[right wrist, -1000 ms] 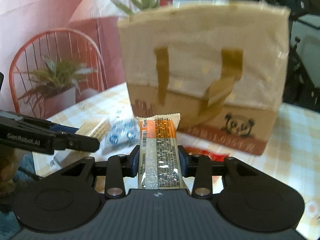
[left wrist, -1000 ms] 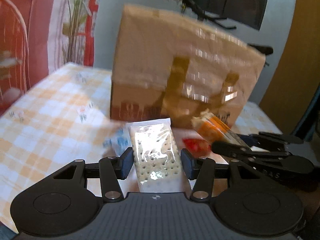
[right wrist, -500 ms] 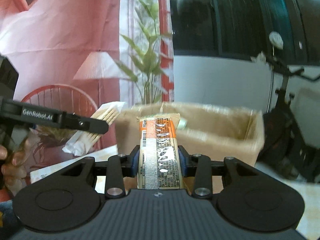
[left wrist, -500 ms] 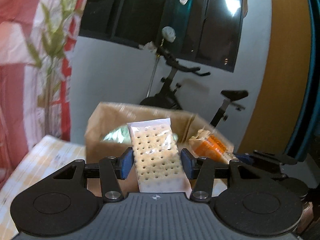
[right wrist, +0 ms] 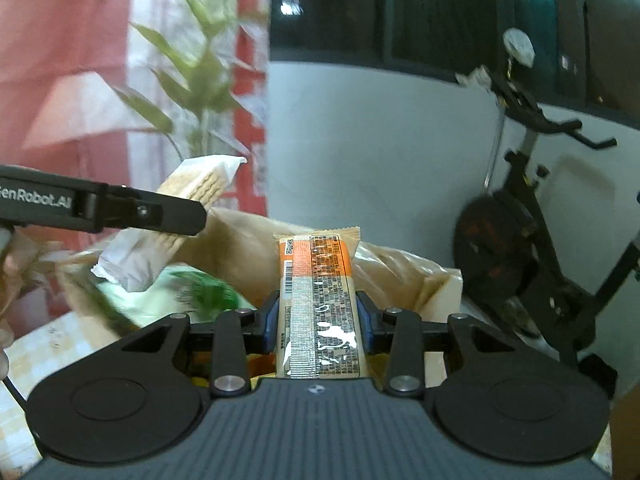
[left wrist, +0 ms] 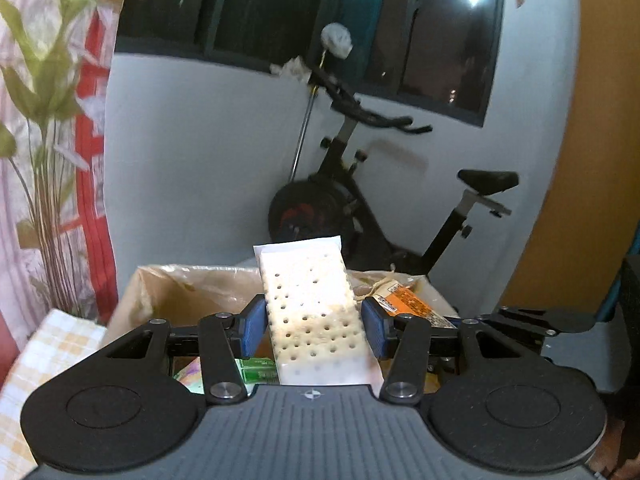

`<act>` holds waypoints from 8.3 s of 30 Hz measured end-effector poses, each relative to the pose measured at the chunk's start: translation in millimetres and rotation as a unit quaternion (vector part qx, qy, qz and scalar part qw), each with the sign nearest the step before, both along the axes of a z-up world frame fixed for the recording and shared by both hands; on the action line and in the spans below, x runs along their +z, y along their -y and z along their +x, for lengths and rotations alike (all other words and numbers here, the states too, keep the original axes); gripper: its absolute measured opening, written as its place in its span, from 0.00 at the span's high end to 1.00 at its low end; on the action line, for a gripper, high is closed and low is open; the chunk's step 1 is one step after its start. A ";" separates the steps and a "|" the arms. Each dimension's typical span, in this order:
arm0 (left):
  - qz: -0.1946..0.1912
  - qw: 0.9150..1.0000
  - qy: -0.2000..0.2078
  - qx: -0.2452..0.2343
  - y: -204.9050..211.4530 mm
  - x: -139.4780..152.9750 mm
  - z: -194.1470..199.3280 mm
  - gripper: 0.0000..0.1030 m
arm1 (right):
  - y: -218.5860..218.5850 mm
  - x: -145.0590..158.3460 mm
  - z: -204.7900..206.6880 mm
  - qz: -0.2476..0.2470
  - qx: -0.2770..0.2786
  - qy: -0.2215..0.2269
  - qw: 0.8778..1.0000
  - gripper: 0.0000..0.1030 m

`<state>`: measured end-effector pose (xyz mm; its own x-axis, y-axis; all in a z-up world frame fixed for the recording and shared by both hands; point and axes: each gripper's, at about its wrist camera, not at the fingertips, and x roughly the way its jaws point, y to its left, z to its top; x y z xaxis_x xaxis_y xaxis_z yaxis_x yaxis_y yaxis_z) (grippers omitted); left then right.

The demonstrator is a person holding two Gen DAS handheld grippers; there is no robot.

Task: Organize snacks
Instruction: 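Open both tools to drop the cracker packet and bar into the box, then move both tools back down to the remaining snacks on the table, then grasp the red candy packet with the right tool while the left tool grasps the blue-and-white packet, then lift both packets and carry them over the box, then open both tools to drop the red and blue-and-white packets into the box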

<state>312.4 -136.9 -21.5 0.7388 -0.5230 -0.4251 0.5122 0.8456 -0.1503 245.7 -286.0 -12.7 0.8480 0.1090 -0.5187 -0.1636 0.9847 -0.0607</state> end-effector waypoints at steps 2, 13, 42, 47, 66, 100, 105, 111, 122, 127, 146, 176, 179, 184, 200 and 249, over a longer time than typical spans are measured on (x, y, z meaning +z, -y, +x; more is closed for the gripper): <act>0.006 1.000 -0.010 0.002 5.5 -5.8 11.1 0.48 | 0.9 -5.2 10.7 -0.008 -0.010 -0.013 1.000 0.61; 0.008 0.999 -0.013 0.029 -14.5 -11.1 13.0 0.20 | -6.8 -13.8 21.4 -0.055 -0.019 -0.033 0.998 0.53; 0.030 0.991 0.069 0.114 -122.7 -4.1 -129.4 0.09 | -18.2 -3.0 -116.6 0.022 0.041 0.062 0.997 0.19; 0.033 0.991 0.054 0.118 -126.5 -31.0 -143.9 0.10 | -27.4 -20.3 -130.7 0.023 0.052 0.043 0.997 0.19; 0.063 0.987 -0.056 0.135 -137.4 -114.0 -143.0 0.11 | -36.6 -94.5 -135.0 0.012 0.071 -0.048 0.996 0.19; 0.074 0.984 -0.114 0.114 -131.5 -158.3 -140.4 0.14 | -51.7 -183.1 -104.2 -0.095 0.126 -0.117 0.981 0.24; 0.073 0.984 -0.117 0.110 -131.4 -160.7 -140.3 0.15 | -49.9 -188.0 -95.6 -0.068 0.116 -0.115 0.984 0.24; 0.072 0.984 -0.125 0.108 -131.1 -165.8 -138.9 0.15 | -50.5 -190.4 -104.3 -0.057 0.133 -0.096 0.985 0.42; 0.068 0.982 -0.145 0.101 -129.0 -173.2 -130.1 0.15 | -37.8 -186.2 -117.9 -0.019 0.113 -0.077 0.990 0.71; 0.067 0.983 -0.138 0.104 -129.5 -171.6 -116.4 0.14 | -30.4 -183.8 -115.9 0.007 0.096 -0.074 0.993 0.72; 0.148 0.981 -0.114 0.047 -103.4 -205.3 -104.4 0.23 | -37.6 -188.3 -110.9 -0.012 0.091 -0.085 0.992 0.70; 0.103 0.987 -0.112 0.051 -115.2 -203.6 -140.2 0.54 | -24.0 -187.1 -110.0 0.027 0.089 -0.095 0.991 0.68; 0.086 0.987 -0.124 0.046 -120.2 -200.7 -137.6 0.54 | -21.7 -185.9 -110.5 0.034 0.091 -0.098 0.990 0.69; 0.060 0.991 -0.112 0.035 -125.9 -183.1 -145.3 0.54 | -24.7 -174.9 -114.5 0.033 0.112 -0.124 0.985 0.79; 0.010 0.999 -0.030 0.028 -124.7 -104.5 -173.6 0.54 | -9.2 -107.3 -171.9 0.126 0.115 -0.049 0.984 0.79; 0.028 0.996 0.051 0.066 -60.3 34.6 -57.9 0.08 | 19.8 22.6 -30.8 0.132 -0.029 0.029 0.990 0.13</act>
<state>254.5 -76.6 13.0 0.8407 -0.3958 -0.3696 0.4058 0.9124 -0.0539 214.9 -305.7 9.9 0.8841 0.1850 -0.4291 -0.1107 0.9751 0.1923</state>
